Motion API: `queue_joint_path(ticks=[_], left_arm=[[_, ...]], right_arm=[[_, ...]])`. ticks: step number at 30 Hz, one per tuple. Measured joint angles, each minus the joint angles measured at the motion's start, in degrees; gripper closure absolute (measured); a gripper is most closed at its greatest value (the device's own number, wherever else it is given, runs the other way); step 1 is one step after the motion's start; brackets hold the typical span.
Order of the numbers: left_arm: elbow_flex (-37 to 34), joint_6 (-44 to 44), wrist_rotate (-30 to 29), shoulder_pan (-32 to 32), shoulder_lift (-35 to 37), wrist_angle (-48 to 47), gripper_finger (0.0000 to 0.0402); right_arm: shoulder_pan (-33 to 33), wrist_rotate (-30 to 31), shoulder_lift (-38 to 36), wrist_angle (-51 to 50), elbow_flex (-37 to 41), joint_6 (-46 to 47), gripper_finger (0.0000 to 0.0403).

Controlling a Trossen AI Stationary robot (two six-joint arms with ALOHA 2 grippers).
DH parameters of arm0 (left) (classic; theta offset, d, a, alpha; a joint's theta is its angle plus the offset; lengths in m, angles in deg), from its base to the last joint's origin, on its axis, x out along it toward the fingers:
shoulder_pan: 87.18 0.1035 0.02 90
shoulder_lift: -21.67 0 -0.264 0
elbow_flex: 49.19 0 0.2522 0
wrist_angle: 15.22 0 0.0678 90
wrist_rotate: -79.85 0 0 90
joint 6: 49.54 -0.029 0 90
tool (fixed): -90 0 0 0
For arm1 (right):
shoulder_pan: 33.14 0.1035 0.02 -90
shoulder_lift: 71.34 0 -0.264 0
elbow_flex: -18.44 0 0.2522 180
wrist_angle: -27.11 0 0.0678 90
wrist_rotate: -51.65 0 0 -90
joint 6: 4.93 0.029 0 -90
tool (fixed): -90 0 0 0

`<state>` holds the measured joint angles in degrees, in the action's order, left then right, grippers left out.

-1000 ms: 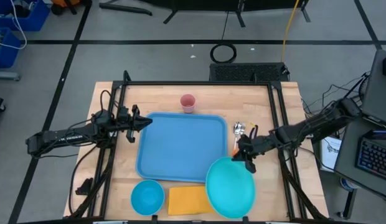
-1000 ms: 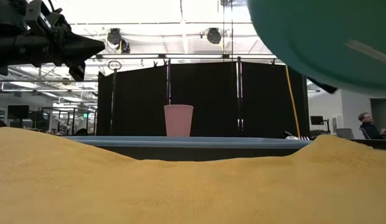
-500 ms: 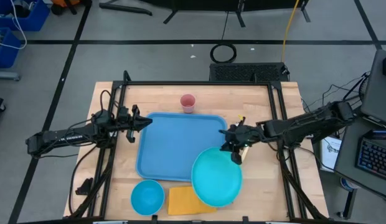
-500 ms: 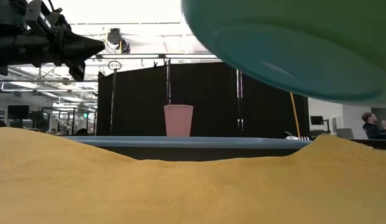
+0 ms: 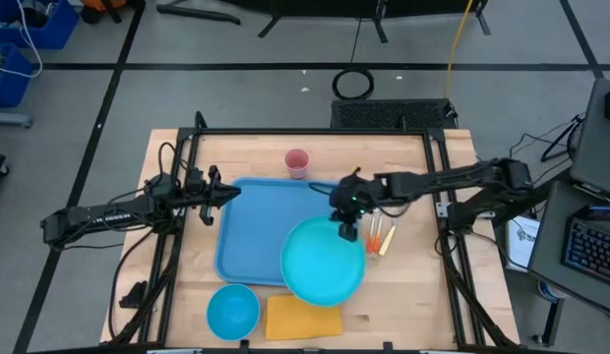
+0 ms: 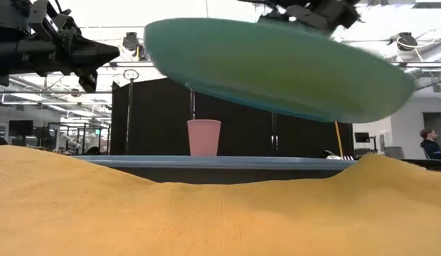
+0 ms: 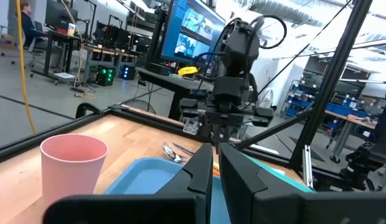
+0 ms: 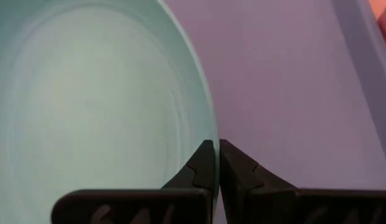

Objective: Set up tray
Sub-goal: Put the green plate on the blue serving tray

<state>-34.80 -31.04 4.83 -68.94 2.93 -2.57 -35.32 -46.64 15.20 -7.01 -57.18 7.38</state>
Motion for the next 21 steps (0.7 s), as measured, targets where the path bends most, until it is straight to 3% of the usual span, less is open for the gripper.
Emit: queue_joint_path(ticks=[7, 21], left_arm=[[0.0, 0.0, 0.02, 0.0, 0.0, 0.0, 0.0371], [0.0, -0.01, 0.02, 0.0, 0.0, 0.02, 0.0371]], right_arm=[[-3.18, -3.65, 6.41, -1.41, -6.43, -1.54, 0.0403], [-7.64, -3.75, 16.91, -2.23, -14.83, -1.01, 0.0403]])
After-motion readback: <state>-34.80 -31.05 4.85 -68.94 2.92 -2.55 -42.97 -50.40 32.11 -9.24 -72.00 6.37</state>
